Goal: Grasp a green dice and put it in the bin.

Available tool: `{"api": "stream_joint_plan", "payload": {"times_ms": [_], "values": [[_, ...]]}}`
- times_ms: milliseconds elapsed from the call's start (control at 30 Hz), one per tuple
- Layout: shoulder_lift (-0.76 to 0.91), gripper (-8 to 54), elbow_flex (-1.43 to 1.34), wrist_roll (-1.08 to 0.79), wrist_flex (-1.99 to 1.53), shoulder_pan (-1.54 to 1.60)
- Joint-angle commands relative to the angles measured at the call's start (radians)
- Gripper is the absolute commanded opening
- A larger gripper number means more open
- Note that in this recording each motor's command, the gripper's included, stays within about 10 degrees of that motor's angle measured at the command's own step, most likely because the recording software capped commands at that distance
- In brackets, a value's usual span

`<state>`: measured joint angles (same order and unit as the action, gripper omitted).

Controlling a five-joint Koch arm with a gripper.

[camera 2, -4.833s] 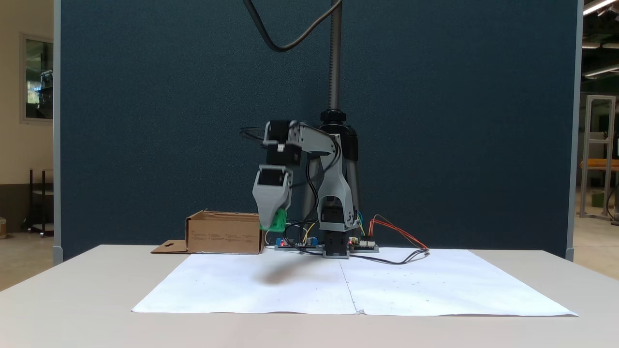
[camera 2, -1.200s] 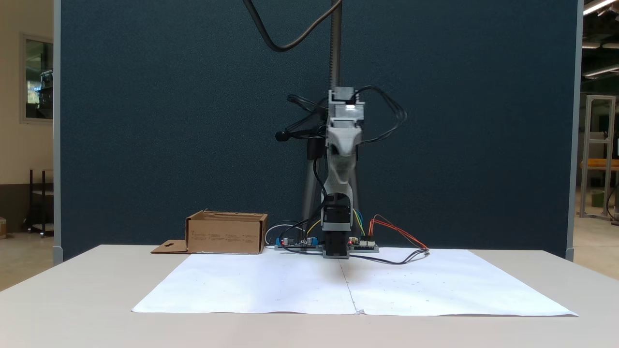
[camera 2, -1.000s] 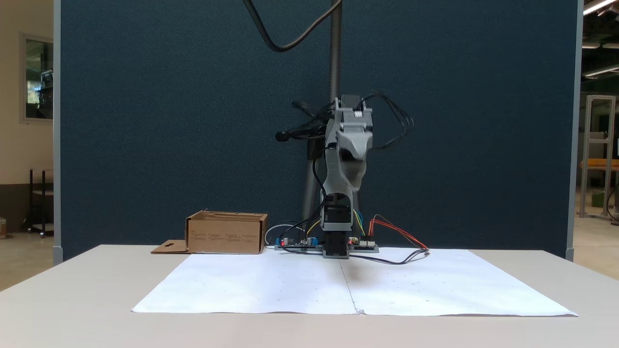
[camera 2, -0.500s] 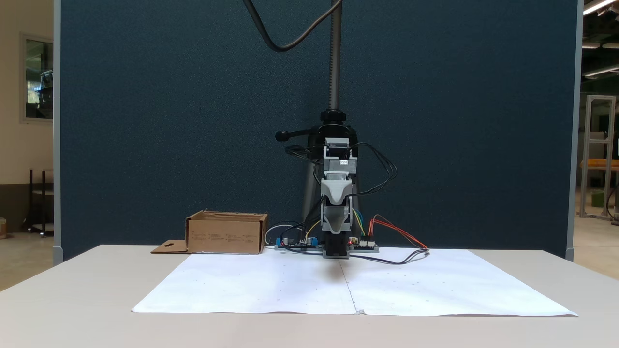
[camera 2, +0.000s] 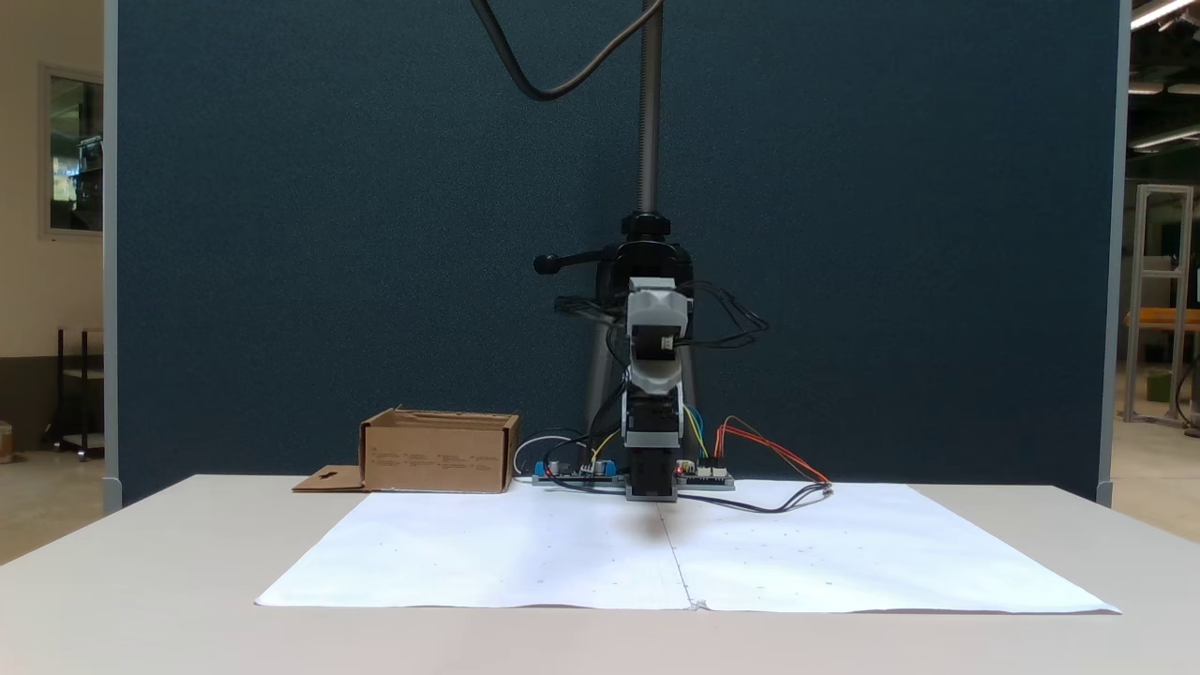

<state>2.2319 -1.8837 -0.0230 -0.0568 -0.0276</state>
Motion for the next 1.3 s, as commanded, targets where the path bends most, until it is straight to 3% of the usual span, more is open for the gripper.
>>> {"api": "stream_joint_plan", "payload": {"times_ms": [0, 1267], "values": [[0.055, 44.6, -0.011, 0.055, 0.170, -0.020], [0.143, 42.2, -0.742, -0.011, 1.075, -0.029]]}}
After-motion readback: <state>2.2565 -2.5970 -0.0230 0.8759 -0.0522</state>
